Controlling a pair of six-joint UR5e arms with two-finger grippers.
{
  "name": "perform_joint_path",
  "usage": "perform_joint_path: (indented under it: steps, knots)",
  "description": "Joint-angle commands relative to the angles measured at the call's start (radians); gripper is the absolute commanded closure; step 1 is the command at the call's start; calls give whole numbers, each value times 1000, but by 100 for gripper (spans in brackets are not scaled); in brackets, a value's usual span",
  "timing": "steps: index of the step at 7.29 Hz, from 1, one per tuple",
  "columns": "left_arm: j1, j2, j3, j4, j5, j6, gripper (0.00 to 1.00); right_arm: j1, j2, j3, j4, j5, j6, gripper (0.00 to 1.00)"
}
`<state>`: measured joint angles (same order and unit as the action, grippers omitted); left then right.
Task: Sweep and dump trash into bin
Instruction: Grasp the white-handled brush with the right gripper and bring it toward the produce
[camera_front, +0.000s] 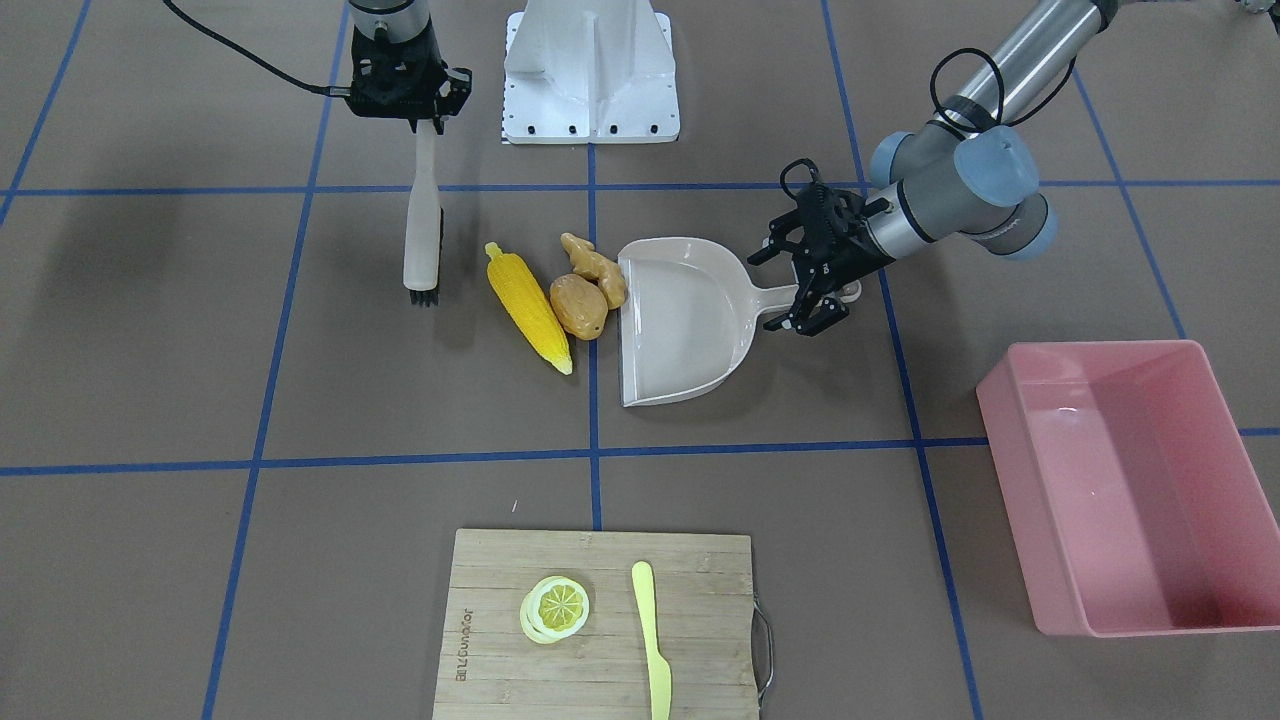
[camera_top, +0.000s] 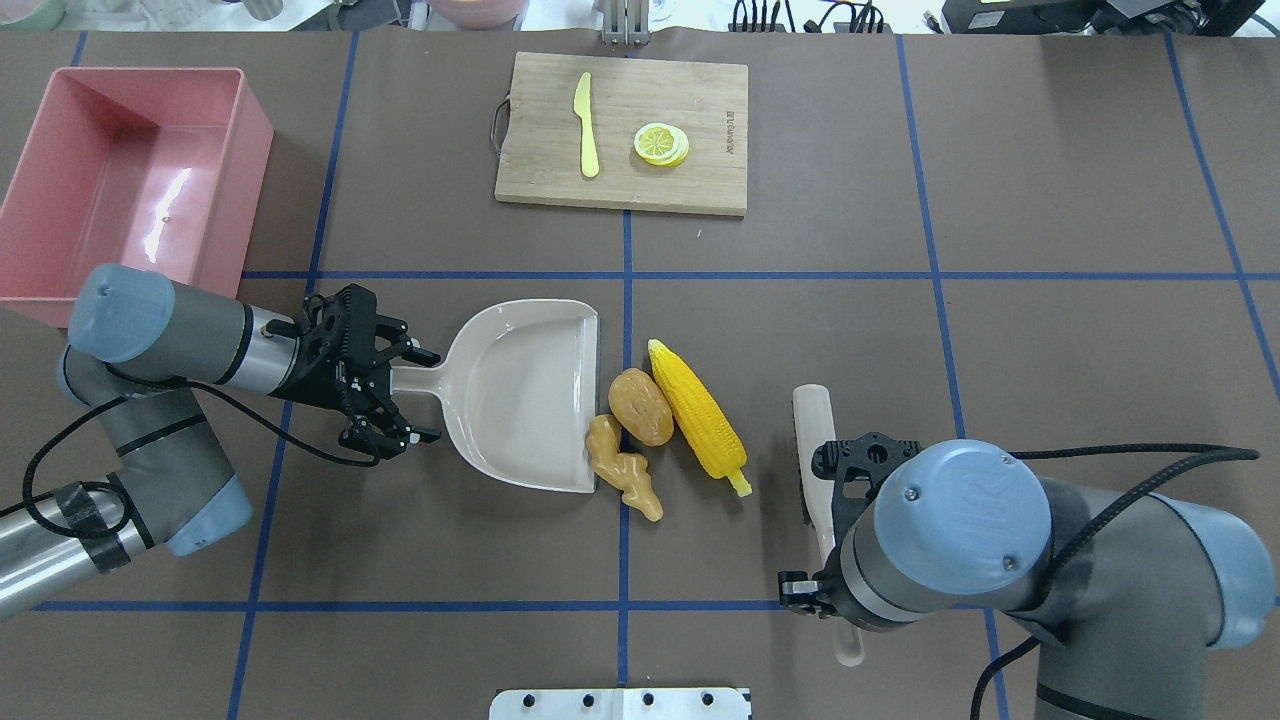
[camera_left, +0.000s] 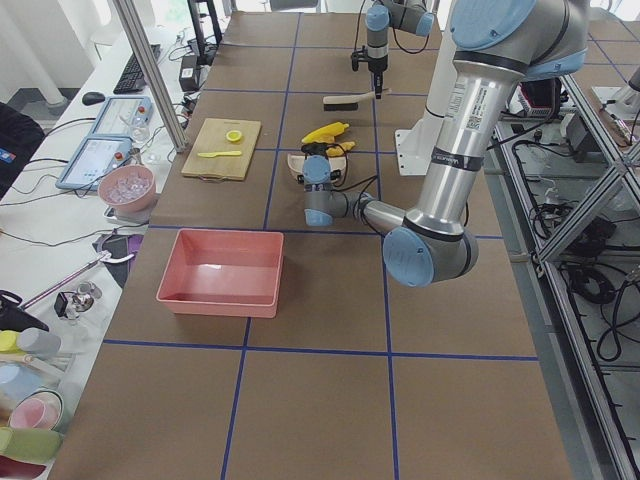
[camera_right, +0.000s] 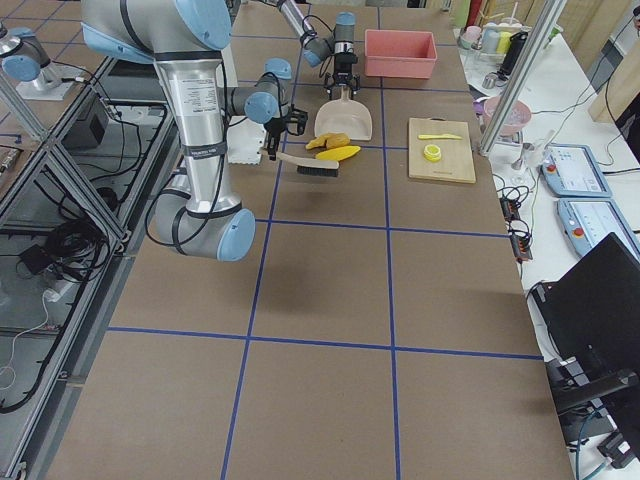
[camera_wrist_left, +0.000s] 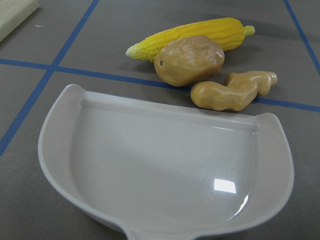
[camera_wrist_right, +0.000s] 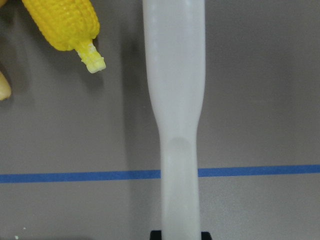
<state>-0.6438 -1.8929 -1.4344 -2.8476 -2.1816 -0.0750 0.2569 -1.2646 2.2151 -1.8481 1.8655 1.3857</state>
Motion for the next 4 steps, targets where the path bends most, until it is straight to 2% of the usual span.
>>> perform_joint_path:
  steps: [1,4]
  knots:
    - [13,-2,0,2,26,-5,2,-28,77,-96,-7,-28,-4,100]
    - [16,-3,-1,10,42,-20,2,-37,166,-159,-5,-26,-2,100]
